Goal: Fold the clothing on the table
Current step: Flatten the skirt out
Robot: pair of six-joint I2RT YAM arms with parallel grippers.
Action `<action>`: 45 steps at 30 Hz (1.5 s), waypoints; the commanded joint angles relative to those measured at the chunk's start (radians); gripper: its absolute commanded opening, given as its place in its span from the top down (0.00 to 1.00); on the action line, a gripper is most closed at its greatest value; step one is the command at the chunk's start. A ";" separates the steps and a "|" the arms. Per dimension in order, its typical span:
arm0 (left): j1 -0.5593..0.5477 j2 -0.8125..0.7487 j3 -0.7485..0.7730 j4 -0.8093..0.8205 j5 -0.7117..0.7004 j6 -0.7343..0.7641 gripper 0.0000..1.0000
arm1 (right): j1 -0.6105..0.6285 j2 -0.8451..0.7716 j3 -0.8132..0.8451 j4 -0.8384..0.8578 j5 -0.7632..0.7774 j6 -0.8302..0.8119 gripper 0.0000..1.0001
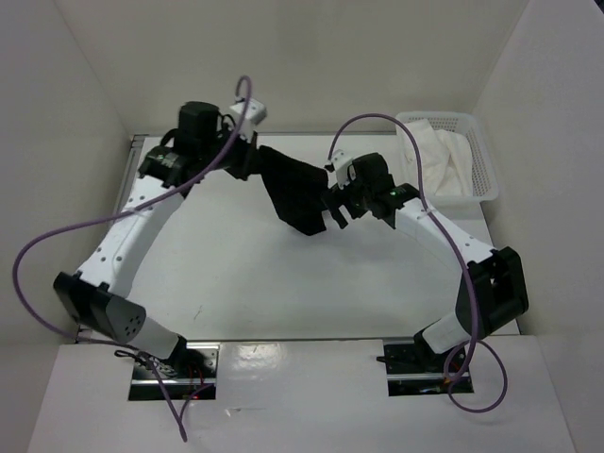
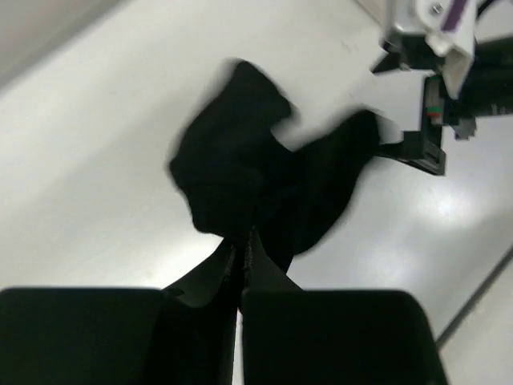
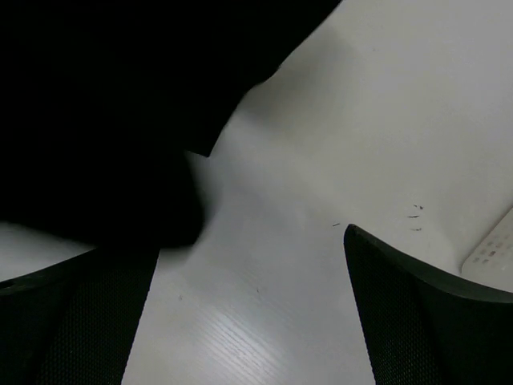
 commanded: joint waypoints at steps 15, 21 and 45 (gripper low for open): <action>0.428 0.081 -0.481 0.002 0.031 0.171 1.00 | 0.014 0.005 0.012 0.052 -0.064 0.013 0.01; 0.511 0.081 -0.584 0.064 0.007 0.226 0.79 | 0.121 0.098 0.064 0.033 -0.024 -0.008 0.01; 0.622 0.144 -0.645 0.074 0.097 0.303 0.72 | 0.336 0.342 0.192 0.082 0.008 -0.008 0.04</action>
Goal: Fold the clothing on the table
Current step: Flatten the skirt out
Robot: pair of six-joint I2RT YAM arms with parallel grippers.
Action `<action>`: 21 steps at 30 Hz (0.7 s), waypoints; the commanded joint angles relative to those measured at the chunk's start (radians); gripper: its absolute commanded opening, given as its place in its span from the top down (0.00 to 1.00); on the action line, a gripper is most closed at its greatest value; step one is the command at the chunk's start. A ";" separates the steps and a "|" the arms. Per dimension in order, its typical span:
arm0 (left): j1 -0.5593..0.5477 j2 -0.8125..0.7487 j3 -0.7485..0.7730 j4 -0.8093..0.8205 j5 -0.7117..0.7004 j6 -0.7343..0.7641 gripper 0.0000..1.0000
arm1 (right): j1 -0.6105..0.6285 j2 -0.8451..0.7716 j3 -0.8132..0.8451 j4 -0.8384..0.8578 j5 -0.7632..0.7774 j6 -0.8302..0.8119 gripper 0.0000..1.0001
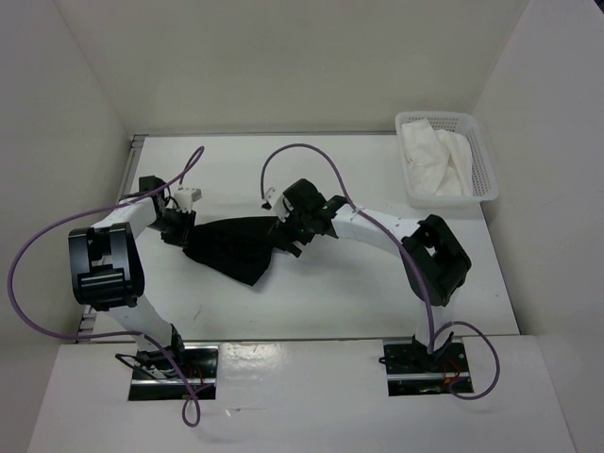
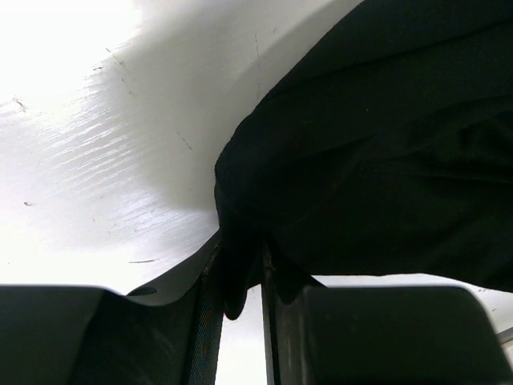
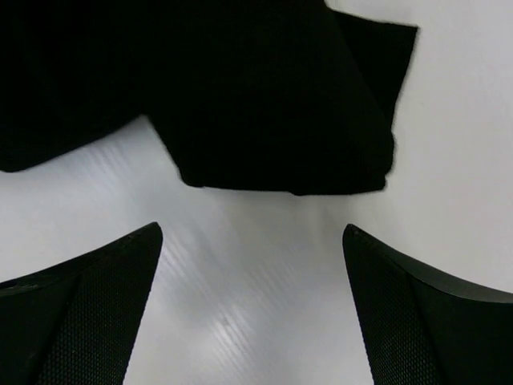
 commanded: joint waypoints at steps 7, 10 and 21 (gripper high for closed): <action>0.001 0.010 -0.018 0.008 0.022 0.032 0.72 | 0.100 0.065 0.070 0.062 0.055 -0.006 0.06; -0.008 0.010 -0.018 0.017 0.022 0.032 0.73 | 0.100 0.093 0.070 0.072 0.064 -0.016 0.09; -0.018 0.001 -0.028 0.017 0.003 0.041 0.73 | 0.089 0.146 0.134 0.122 0.118 -0.024 0.70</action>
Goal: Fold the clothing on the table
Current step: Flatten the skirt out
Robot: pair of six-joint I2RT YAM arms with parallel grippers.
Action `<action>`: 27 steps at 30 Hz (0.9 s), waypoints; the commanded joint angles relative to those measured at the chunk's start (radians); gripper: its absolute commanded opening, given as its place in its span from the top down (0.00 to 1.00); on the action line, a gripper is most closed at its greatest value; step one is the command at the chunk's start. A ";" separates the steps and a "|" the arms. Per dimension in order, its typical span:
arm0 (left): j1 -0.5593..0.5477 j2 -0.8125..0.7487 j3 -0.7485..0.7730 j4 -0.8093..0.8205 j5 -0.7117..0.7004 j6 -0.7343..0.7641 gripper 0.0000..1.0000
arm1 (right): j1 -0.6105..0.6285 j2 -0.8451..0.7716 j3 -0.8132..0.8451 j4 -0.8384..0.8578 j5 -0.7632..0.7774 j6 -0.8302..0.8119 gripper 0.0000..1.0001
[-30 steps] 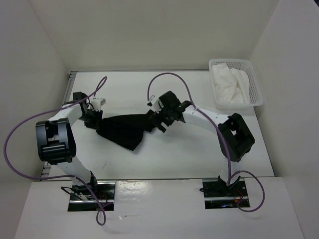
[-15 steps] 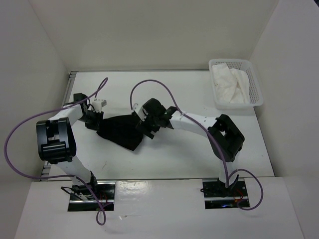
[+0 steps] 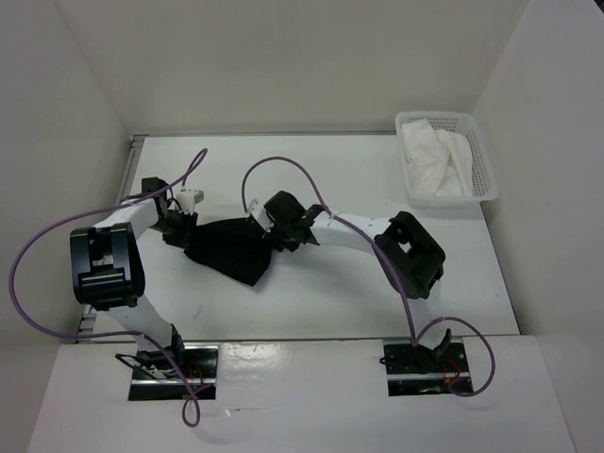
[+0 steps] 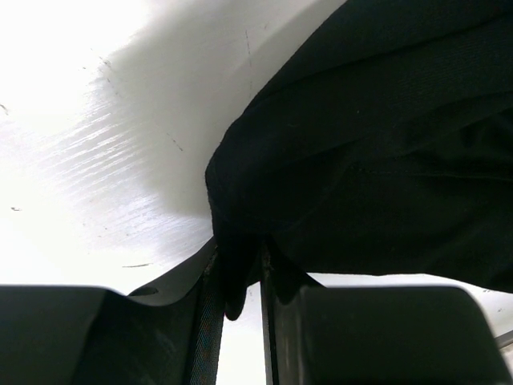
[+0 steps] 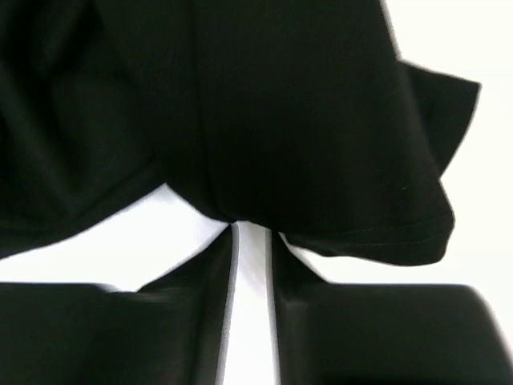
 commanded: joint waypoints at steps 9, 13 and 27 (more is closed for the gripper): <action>-0.031 -0.009 -0.016 0.008 -0.001 0.034 0.75 | -0.033 0.001 0.210 0.022 0.011 0.028 1.00; -0.053 -0.018 -0.016 0.008 -0.001 0.034 0.76 | -0.033 0.022 0.270 -0.011 0.011 0.040 0.99; -0.053 -0.036 -0.006 0.008 -0.002 0.016 0.68 | -0.033 -0.070 0.086 0.009 0.003 0.015 0.16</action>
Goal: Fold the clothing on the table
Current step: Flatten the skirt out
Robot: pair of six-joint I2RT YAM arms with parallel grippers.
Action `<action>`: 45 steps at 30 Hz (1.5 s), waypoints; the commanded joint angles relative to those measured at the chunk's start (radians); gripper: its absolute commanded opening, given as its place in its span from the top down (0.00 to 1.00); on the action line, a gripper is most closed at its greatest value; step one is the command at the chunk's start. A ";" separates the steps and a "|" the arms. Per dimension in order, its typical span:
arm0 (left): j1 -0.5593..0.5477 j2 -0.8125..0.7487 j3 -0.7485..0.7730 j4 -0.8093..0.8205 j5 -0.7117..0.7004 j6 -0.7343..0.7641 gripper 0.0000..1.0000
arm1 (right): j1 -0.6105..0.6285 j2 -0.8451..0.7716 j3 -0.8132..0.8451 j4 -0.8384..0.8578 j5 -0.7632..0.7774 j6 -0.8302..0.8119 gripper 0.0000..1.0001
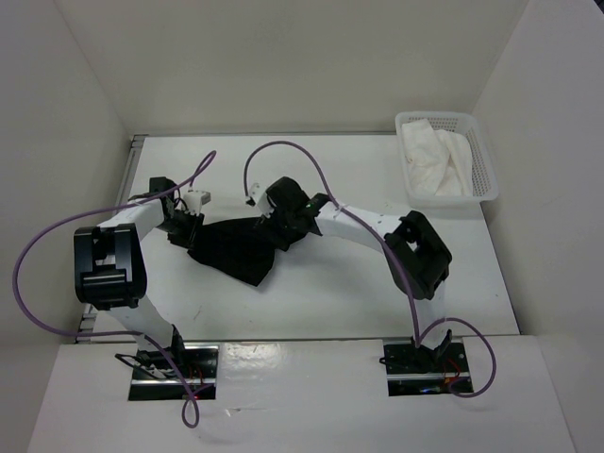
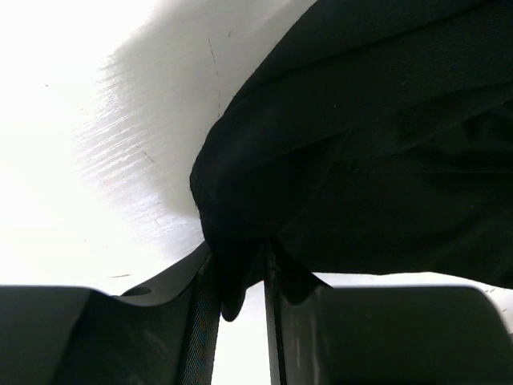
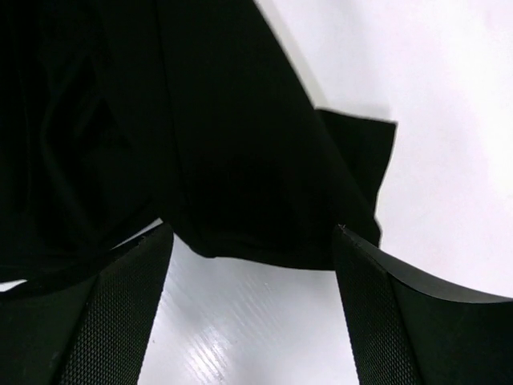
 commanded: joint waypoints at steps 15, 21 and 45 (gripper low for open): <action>-0.010 -0.033 0.012 -0.007 0.025 0.015 0.68 | 0.024 0.074 -0.019 0.057 0.009 -0.028 0.17; -0.010 -0.033 0.012 -0.007 0.025 0.015 0.68 | 0.044 0.096 -0.019 0.057 0.018 -0.037 0.41; -0.130 -0.051 0.003 0.002 0.016 0.014 0.68 | -0.038 0.595 1.242 -0.320 0.322 0.119 0.10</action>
